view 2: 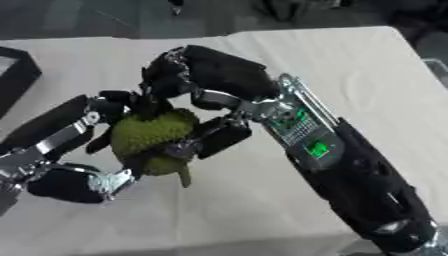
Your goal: Pick up the objects with one hand, pass them to the other hand, and then place them into the box on the other side of the table.
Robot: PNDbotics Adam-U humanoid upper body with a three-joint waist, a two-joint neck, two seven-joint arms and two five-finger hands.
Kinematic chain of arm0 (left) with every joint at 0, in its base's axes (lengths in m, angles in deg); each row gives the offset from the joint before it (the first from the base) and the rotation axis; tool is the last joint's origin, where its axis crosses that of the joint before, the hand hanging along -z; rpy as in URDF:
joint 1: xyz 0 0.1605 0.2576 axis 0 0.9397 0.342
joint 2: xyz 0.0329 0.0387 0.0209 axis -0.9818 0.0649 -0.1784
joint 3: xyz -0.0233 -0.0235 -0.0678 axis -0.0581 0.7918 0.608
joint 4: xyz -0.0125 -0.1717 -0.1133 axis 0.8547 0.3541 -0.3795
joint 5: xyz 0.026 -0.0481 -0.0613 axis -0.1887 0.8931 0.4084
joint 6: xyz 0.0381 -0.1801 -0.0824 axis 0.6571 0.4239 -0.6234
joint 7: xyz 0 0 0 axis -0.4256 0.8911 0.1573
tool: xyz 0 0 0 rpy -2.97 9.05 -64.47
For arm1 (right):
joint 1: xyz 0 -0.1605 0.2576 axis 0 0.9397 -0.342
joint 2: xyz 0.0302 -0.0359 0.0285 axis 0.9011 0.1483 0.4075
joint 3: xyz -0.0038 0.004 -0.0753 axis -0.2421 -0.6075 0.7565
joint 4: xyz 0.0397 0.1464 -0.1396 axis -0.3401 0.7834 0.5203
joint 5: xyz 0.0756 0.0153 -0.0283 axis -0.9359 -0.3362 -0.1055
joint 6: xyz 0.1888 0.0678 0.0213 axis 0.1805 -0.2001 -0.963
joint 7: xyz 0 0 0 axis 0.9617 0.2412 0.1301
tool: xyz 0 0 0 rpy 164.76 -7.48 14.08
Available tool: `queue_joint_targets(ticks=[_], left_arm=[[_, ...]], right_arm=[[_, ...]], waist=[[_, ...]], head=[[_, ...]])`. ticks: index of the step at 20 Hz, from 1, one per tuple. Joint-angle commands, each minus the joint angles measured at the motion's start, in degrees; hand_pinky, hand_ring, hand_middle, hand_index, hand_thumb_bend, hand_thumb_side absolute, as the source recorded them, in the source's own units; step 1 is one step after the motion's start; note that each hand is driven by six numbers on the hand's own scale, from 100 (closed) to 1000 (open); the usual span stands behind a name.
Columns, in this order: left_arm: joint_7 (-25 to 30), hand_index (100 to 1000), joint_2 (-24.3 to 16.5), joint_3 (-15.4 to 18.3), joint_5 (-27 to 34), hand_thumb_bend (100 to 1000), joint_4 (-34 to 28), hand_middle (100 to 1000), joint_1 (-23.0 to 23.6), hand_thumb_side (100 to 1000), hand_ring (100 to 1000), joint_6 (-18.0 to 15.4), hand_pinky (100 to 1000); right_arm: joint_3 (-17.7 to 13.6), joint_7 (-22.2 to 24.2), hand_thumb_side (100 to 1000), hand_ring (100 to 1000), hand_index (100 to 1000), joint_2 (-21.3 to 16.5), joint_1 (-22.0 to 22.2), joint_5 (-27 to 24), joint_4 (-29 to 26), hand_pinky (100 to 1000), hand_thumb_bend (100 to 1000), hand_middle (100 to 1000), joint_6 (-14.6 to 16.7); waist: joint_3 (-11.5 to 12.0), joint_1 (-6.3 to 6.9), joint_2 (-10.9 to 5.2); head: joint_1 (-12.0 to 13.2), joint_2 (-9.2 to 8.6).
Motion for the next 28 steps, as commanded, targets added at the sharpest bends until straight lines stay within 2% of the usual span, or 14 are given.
queue_joint_targets(ticks=[1, 7, 11, 13, 16, 23, 28], left_arm=[[-2.1, 671, 0.0, -0.4, 1.5, 100, -1.0, 636, -1.1, 436, 100, 0.6, 514], [-3.8, 670, -0.5, -0.5, 2.6, 100, -1.0, 635, -0.7, 449, 100, 1.7, 509], [-3.9, 673, -1.5, 0.1, 1.2, 100, -1.0, 639, 0.0, 438, 100, 2.0, 513], [-3.6, 676, -2.2, 0.4, -0.4, 100, -1.0, 643, 0.6, 433, 100, 2.6, 516], [-3.6, 675, -3.1, 1.1, -2.3, 100, -1.0, 641, 1.5, 424, 100, 3.6, 517], [-3.9, 678, -4.5, 2.6, -5.7, 100, -1.0, 645, 3.1, 411, 100, 5.9, 518], [-5.6, 682, -5.7, 4.9, -7.3, 100, -1.0, 646, 4.3, 391, 100, 7.7, 526]], right_arm=[[-0.8, 0.1, 100, 491, 419, -0.2, -1.0, -0.1, -1.3, 465, 100, 360, 0.0], [-1.7, -0.7, 100, 508, 481, -0.5, -0.6, 1.1, -2.0, 492, 100, 419, -0.6], [-3.4, -1.9, 100, 537, 545, -1.4, -0.3, 3.0, -3.6, 534, 100, 473, -1.3], [-4.7, -2.5, 100, 566, 606, -1.9, -0.3, 4.0, -4.5, 569, 100, 509, -1.7], [-6.5, -3.0, 100, 626, 720, -2.5, -0.3, 5.6, -5.1, 624, 100, 599, -2.7], [-9.4, -3.1, 100, 772, 908, -3.1, 0.2, 6.5, -6.2, 743, 100, 810, -5.0], [-12.2, -3.7, 100, 792, 933, -2.8, 0.9, 6.5, -6.3, 759, 100, 845, -5.5]], waist=[[-0.1, 0.02, -0.90], [-0.2, 0.08, -0.91], [-0.4, 0.10, -0.99], [-0.4, 0.11, -1.08], [-0.5, 0.12, -1.17], [-0.5, 0.09, -1.27], [-0.6, 0.06, -1.37]], head=[[-0.3, -0.14], [-0.3, -0.14], [-0.1, -0.14], [-0.1, -0.14], [-0.5, -0.14], [-2.2, -0.14], [-2.1, -0.14]])
